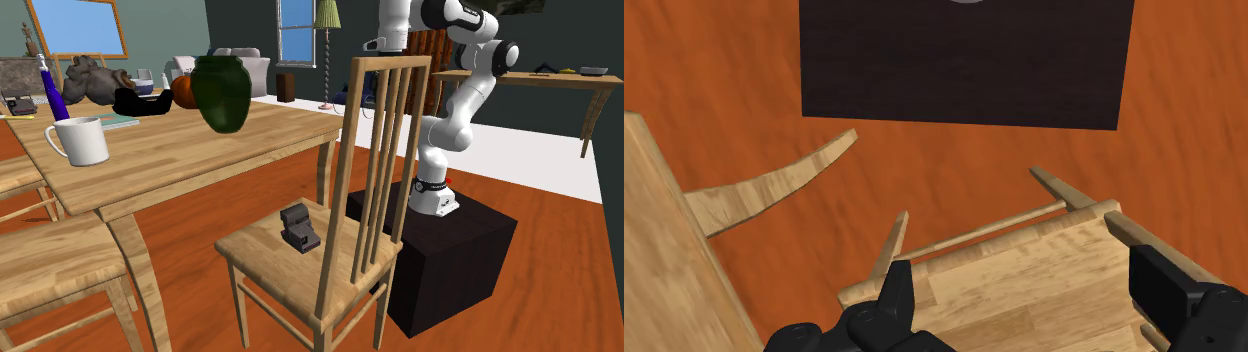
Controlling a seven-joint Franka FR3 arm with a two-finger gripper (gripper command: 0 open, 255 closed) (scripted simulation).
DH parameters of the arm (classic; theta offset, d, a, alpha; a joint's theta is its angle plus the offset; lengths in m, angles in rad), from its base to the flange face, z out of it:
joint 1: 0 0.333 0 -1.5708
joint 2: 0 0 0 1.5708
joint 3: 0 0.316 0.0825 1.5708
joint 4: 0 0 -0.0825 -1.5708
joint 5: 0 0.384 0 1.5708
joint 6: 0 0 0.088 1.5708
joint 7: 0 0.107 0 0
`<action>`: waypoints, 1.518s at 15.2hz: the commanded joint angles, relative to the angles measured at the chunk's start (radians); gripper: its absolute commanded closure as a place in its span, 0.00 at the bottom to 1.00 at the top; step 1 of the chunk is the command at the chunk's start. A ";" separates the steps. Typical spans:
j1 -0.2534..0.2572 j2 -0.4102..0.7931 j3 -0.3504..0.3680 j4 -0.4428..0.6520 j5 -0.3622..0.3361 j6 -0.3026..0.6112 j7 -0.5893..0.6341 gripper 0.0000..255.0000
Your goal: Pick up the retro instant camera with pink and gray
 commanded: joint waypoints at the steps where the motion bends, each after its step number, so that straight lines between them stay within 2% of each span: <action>1: 0.000 0.000 0.000 0.000 0.000 0.000 0.000 0.00; 12: 0.022 0.341 -0.006 0.026 0.044 0.309 -0.030 0.00; 23: 0.045 0.743 -0.006 0.216 0.102 0.513 -0.074 0.00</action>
